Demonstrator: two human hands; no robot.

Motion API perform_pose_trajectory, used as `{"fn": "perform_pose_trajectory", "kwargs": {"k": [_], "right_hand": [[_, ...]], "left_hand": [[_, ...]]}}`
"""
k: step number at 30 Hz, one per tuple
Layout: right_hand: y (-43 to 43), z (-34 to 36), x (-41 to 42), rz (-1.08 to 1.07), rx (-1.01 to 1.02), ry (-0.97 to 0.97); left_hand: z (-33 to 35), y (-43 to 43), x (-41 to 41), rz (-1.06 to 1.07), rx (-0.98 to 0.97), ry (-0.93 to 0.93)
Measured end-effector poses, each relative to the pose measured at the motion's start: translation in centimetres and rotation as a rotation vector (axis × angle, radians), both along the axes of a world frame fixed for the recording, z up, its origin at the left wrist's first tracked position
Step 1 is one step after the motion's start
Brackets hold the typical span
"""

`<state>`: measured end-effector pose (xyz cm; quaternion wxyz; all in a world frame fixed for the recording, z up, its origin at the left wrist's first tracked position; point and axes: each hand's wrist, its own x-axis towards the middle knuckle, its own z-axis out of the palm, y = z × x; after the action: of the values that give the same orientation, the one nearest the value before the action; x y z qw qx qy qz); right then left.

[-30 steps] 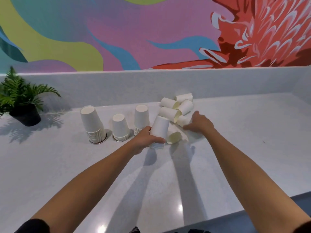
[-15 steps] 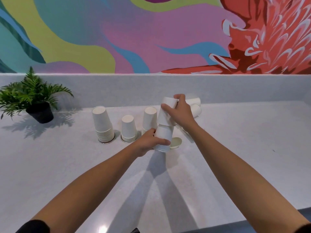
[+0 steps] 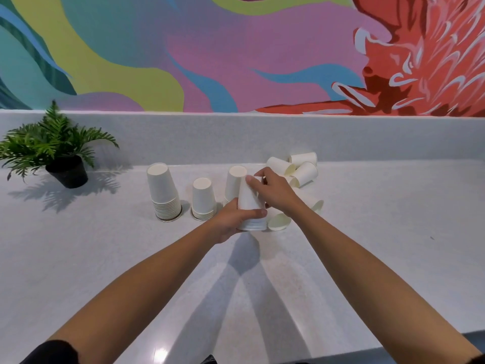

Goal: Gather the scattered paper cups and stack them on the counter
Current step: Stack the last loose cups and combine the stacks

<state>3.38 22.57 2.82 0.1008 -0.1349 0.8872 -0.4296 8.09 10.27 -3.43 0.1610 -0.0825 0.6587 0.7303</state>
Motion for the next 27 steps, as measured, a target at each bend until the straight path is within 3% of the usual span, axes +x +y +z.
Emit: {"fn": "perform_pose_trajectory", "kwargs": {"k": [3, 5, 9, 14, 23, 25, 27], "right_hand": [[0.4, -0.3, -0.6, -0.120, -0.072, 0.014], [1.1, -1.0, -1.6, -0.229, -0.013, 0.090], [2.8, -3.6, -3.5, -0.229, 0.426, 0.249], [3.6, -7.5, -4.5, -0.104, 0.703, 0.090], [4.3, -9.4, -4.5, -0.126, 0.726, -0.026], [4.6, -8.2, -4.4, -0.217, 0.577, -0.046], [4.6, -6.2, -4.5, -0.340, 0.233, -0.106]], "left_hand": [[0.4, -0.4, -0.2, -0.011, -0.050, 0.025], [0.6, -0.9, -0.5, 0.000, -0.071, 0.030], [0.3, -1.9, -0.8, -0.010, -0.090, 0.033], [-0.2, -2.7, -1.0, -0.062, -0.140, 0.019], [-0.3, -3.2, -0.9, -0.120, -0.196, -0.015], [-0.4, -3.2, -0.7, -0.107, -0.196, -0.017], [-0.4, -3.1, -0.5, -0.085, -0.184, -0.018]]}}
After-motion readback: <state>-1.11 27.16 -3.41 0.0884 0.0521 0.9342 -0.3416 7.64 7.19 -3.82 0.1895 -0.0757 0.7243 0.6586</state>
